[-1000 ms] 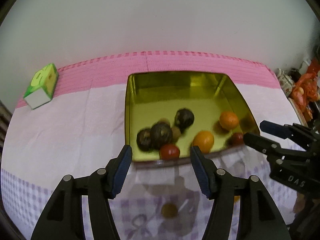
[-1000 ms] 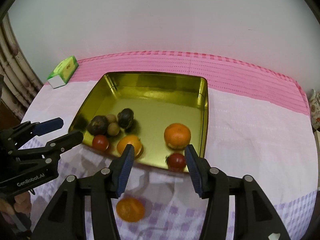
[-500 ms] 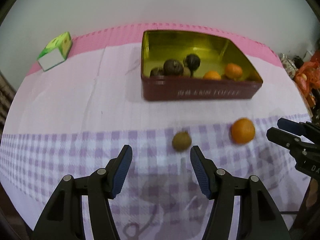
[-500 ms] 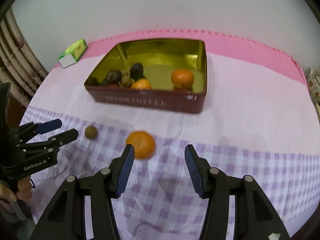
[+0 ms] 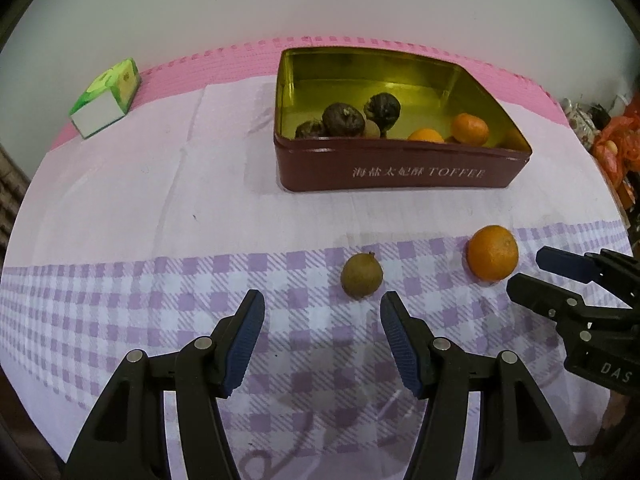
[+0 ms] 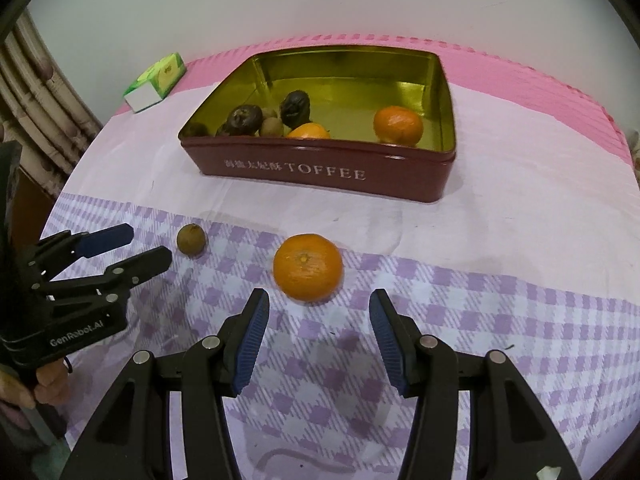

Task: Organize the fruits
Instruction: 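Withdraw both open tools back toward the loose orange and round fruit, then close the right tool on the orange while the left tool grasps the green-brown round fruit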

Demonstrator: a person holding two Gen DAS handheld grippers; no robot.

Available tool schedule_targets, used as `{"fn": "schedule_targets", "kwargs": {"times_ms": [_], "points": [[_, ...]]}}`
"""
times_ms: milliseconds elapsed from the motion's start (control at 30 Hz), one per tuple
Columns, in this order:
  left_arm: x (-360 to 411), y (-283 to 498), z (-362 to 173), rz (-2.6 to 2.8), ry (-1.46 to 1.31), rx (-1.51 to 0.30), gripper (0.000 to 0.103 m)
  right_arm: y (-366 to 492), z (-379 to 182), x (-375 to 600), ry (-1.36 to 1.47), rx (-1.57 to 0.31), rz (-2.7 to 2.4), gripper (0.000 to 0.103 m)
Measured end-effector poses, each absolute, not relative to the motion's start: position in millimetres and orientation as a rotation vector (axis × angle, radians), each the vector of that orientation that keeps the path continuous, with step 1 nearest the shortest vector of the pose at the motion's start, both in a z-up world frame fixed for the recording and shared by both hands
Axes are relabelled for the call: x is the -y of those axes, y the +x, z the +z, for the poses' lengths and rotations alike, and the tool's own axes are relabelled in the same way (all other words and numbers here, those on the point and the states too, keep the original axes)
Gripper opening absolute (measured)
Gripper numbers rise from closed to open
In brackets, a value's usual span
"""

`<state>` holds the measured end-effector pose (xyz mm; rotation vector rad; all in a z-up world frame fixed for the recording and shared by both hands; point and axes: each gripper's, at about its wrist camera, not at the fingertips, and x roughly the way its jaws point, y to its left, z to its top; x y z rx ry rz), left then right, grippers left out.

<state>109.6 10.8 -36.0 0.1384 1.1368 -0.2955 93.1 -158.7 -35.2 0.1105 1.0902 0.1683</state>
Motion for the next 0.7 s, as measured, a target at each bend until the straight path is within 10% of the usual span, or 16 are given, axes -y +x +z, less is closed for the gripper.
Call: {"fn": "schedule_targets", "kwargs": {"times_ms": [700], "points": [[4, 129, -47, -0.34, 0.158, -1.126, 0.056, 115, -54, 147, 0.096, -1.124, 0.181, 0.05]]}}
